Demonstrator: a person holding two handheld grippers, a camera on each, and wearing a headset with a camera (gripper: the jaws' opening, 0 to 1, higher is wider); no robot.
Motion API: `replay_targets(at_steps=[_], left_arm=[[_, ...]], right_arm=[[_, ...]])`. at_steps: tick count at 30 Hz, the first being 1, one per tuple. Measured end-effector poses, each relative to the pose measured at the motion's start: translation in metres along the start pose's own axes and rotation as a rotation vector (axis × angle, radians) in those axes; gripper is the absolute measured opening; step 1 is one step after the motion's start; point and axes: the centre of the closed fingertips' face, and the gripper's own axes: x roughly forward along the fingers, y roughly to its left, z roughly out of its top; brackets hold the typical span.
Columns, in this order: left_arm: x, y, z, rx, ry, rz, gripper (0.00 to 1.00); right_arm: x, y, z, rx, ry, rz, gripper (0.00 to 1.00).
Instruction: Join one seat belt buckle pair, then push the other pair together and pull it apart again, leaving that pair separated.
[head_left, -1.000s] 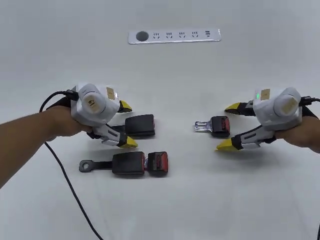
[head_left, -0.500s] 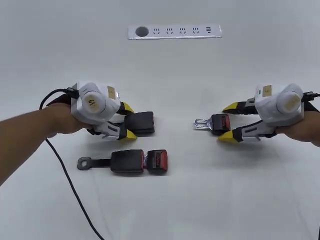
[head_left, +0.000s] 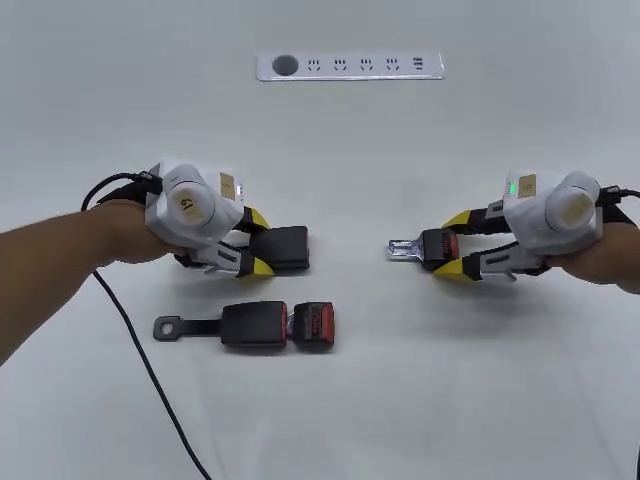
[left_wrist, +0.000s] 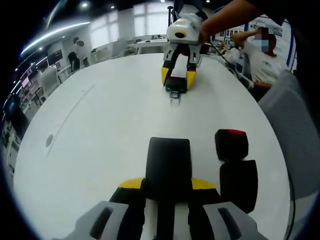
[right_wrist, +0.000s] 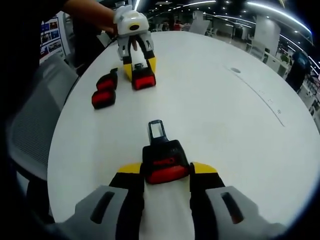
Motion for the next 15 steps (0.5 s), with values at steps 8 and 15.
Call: replay_targets(at_steps=[8,15], left_arm=[[0.001,-0.002,0.003,-0.011,0.011,-0.002,0.34],[-0.002,-0.003,0.006,-0.010,0.021,-0.004,0.34]], right_arm=[[0.002,0.000,0.003,-0.008,0.009,0.007,0.34],[0.009,0.006,0.013,-0.016,-0.002,0.017,0.34]])
